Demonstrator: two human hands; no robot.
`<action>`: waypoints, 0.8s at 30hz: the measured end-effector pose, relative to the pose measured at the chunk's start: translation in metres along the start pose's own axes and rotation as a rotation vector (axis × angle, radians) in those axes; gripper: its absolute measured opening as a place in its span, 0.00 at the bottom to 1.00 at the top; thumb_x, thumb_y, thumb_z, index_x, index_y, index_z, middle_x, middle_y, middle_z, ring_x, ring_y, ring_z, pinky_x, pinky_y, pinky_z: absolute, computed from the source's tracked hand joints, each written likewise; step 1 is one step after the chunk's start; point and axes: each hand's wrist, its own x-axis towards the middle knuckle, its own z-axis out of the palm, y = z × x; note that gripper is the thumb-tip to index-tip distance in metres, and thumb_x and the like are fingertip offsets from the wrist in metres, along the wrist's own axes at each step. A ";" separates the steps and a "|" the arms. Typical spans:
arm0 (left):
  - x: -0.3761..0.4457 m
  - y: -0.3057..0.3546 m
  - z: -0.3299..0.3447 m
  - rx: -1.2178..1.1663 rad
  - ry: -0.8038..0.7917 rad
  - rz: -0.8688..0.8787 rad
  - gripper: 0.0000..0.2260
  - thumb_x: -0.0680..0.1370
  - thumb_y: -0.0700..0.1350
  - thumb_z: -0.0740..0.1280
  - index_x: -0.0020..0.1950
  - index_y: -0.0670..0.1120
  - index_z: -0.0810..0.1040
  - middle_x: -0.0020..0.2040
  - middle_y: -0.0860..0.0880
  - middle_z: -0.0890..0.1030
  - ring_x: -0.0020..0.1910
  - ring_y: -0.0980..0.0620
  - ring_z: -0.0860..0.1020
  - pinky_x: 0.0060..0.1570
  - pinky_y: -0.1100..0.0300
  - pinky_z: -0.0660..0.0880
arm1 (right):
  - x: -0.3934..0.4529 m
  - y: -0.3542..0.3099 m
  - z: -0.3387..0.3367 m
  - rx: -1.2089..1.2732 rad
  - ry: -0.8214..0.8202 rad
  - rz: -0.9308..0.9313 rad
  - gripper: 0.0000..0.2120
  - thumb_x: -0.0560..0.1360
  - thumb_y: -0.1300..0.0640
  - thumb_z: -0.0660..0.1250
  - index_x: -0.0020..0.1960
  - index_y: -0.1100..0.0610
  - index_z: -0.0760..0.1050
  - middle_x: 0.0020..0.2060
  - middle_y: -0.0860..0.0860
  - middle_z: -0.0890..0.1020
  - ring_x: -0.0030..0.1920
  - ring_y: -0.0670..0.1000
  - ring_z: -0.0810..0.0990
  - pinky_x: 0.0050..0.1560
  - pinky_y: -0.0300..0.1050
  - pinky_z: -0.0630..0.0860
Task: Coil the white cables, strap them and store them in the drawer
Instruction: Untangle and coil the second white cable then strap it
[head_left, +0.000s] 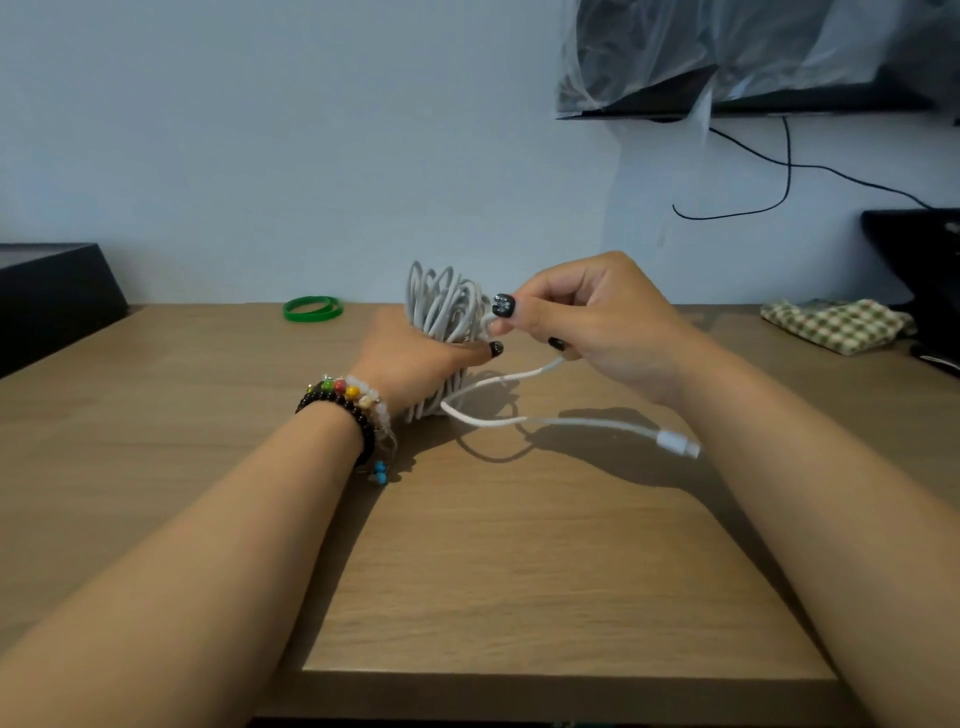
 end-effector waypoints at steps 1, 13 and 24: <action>-0.001 0.000 0.000 -0.017 -0.005 0.006 0.09 0.67 0.45 0.79 0.43 0.50 0.82 0.38 0.54 0.84 0.39 0.60 0.83 0.41 0.63 0.80 | 0.000 0.000 0.000 0.020 -0.014 0.005 0.07 0.77 0.64 0.66 0.43 0.60 0.83 0.21 0.42 0.73 0.26 0.41 0.66 0.30 0.29 0.63; -0.005 0.006 0.009 0.136 -0.010 0.051 0.10 0.65 0.53 0.79 0.40 0.52 0.81 0.36 0.54 0.84 0.35 0.60 0.82 0.40 0.59 0.81 | 0.003 0.005 -0.007 0.282 -0.066 0.076 0.06 0.72 0.59 0.69 0.39 0.58 0.84 0.25 0.59 0.67 0.25 0.47 0.56 0.27 0.42 0.51; -0.019 0.021 -0.001 -0.058 -0.040 0.194 0.07 0.72 0.43 0.76 0.38 0.49 0.79 0.30 0.56 0.81 0.30 0.61 0.79 0.31 0.66 0.75 | 0.009 0.013 -0.027 0.384 0.207 0.039 0.05 0.67 0.55 0.76 0.35 0.55 0.84 0.31 0.58 0.64 0.25 0.47 0.55 0.28 0.41 0.53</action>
